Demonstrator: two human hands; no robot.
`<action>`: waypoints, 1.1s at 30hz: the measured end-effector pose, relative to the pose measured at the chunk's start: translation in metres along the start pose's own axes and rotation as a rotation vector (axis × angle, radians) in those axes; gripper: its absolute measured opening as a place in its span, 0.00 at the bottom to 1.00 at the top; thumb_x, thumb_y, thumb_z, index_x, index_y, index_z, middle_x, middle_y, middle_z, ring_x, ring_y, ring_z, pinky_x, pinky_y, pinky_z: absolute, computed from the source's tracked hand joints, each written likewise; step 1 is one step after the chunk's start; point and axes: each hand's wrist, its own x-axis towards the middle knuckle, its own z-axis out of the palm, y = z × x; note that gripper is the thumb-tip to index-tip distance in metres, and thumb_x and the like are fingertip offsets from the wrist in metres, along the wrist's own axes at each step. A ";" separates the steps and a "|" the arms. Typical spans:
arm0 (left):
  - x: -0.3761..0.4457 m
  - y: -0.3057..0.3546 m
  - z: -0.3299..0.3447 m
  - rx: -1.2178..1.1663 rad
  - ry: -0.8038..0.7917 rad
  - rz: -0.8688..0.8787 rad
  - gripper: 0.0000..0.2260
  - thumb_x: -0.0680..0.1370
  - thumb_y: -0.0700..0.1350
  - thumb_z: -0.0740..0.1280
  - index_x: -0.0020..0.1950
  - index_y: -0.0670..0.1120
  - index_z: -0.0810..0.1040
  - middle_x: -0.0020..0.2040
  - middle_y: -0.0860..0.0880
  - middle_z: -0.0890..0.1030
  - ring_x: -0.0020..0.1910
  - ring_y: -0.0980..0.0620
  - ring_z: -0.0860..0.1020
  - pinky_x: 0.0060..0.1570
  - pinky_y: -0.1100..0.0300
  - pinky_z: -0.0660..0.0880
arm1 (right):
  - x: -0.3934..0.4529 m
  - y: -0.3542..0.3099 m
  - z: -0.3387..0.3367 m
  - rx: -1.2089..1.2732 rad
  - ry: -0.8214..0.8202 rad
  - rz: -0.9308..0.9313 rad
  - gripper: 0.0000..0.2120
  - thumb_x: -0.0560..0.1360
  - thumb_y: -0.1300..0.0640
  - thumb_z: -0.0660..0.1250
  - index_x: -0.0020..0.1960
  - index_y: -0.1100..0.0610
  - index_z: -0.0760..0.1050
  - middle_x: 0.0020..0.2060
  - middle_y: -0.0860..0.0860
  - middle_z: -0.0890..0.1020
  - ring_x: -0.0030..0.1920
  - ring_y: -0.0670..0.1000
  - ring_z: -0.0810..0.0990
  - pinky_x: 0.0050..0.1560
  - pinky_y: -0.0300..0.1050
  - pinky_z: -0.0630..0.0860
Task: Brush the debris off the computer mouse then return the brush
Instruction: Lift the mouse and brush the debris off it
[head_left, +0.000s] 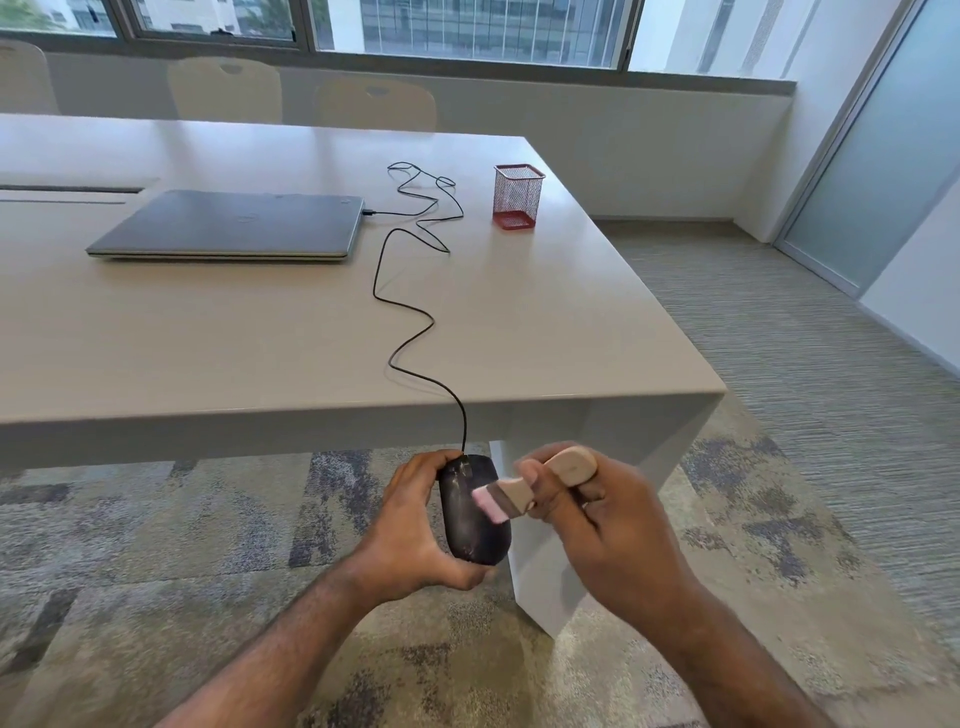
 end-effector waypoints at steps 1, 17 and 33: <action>0.000 0.000 0.000 0.007 0.005 0.007 0.51 0.51 0.57 0.83 0.71 0.57 0.67 0.65 0.61 0.68 0.67 0.65 0.66 0.65 0.68 0.64 | 0.002 0.001 -0.002 0.009 0.036 0.016 0.06 0.80 0.51 0.66 0.46 0.49 0.80 0.36 0.47 0.83 0.35 0.49 0.82 0.34 0.45 0.80; -0.002 0.003 0.006 0.069 0.007 0.029 0.51 0.52 0.60 0.81 0.72 0.55 0.67 0.65 0.59 0.69 0.67 0.57 0.68 0.70 0.55 0.67 | -0.008 0.013 0.017 0.100 0.104 0.212 0.12 0.78 0.44 0.65 0.42 0.50 0.79 0.30 0.53 0.84 0.28 0.51 0.83 0.30 0.52 0.81; 0.001 -0.003 0.010 0.095 0.013 0.063 0.50 0.53 0.58 0.83 0.72 0.57 0.66 0.64 0.61 0.69 0.66 0.60 0.67 0.66 0.63 0.66 | -0.006 0.013 0.031 -0.059 0.084 0.135 0.14 0.80 0.43 0.63 0.43 0.50 0.76 0.30 0.50 0.82 0.30 0.50 0.82 0.31 0.56 0.79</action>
